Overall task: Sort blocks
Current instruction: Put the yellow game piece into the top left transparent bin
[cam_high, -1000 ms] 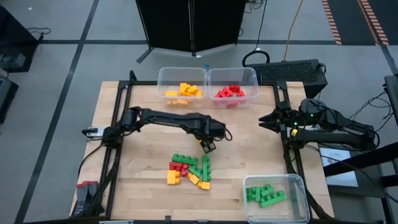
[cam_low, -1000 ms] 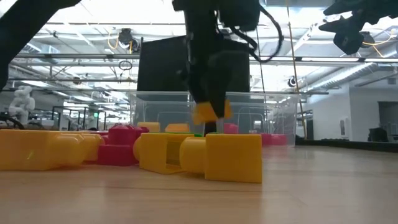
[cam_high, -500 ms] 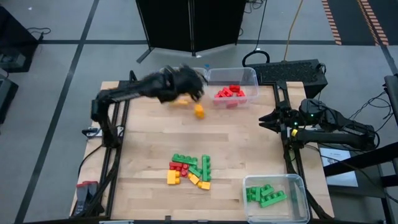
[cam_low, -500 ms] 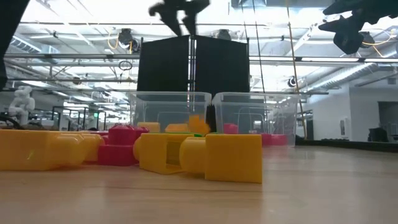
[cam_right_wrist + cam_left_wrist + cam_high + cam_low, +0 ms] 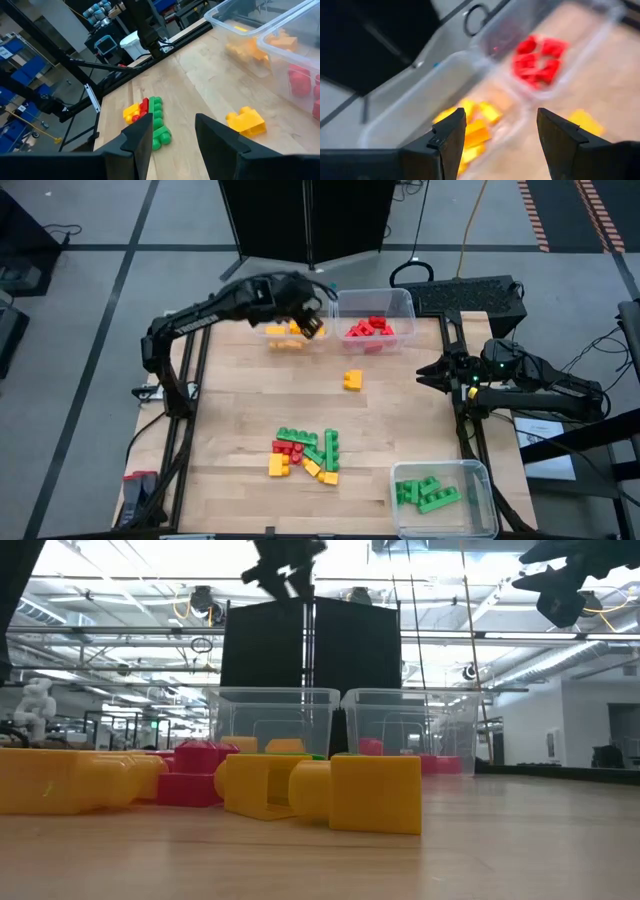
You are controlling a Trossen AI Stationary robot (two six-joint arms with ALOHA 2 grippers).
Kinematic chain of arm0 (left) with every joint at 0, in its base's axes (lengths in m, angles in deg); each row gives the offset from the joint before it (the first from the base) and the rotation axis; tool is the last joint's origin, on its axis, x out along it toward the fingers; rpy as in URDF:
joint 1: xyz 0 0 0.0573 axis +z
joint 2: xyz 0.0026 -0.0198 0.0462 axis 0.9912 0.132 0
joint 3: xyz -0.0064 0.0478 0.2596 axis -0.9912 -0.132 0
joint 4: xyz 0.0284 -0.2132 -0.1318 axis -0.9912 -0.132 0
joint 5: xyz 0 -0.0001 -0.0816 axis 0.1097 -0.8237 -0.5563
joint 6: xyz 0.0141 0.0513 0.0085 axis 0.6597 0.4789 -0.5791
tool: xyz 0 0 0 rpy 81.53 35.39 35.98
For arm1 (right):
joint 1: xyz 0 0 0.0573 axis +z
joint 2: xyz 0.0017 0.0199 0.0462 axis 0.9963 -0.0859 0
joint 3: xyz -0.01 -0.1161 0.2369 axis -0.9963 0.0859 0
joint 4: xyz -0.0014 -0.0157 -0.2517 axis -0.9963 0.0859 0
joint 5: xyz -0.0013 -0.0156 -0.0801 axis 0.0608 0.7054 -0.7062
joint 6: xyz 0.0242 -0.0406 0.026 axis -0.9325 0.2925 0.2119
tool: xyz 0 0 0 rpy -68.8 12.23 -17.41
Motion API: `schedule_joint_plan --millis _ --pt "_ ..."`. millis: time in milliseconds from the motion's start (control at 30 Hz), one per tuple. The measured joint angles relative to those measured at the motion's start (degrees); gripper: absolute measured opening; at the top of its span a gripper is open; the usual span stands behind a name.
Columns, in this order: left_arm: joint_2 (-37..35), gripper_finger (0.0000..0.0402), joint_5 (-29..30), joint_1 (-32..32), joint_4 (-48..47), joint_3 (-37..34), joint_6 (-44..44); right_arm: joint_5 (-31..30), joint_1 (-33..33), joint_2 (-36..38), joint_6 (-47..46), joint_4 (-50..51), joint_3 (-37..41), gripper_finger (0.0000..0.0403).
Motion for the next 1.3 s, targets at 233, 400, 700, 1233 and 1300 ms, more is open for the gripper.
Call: schedule_joint_plan --millis 233,400,700,1233,1300 --pt "2.60 0.0210 -2.06 -9.90 5.73 0.04 0.61 -0.07 -0.01 0.00 1.23 0.00 0.00 0.0144" --pt "9.59 0.0210 -2.03 -12.21 10.13 0.00 5.40 0.04 -0.01 0.00 1.76 0.00 -0.01 0.0144" --pt "23.77 0.0262 -7.46 -12.02 20.02 1.29 9.23 0.49 -0.02 0.00 1.55 0.02 0.00 0.0144" --pt "31.98 0.0321 -6.89 -11.19 26.08 1.40 10.62 0.20 -0.01 0.00 2.84 0.02 -0.01 0.0144" --pt "33.25 0.0321 -8.49 -10.46 27.10 1.40 8.97 0.20 -0.02 0.00 2.84 0.02 0.00 0.0144"
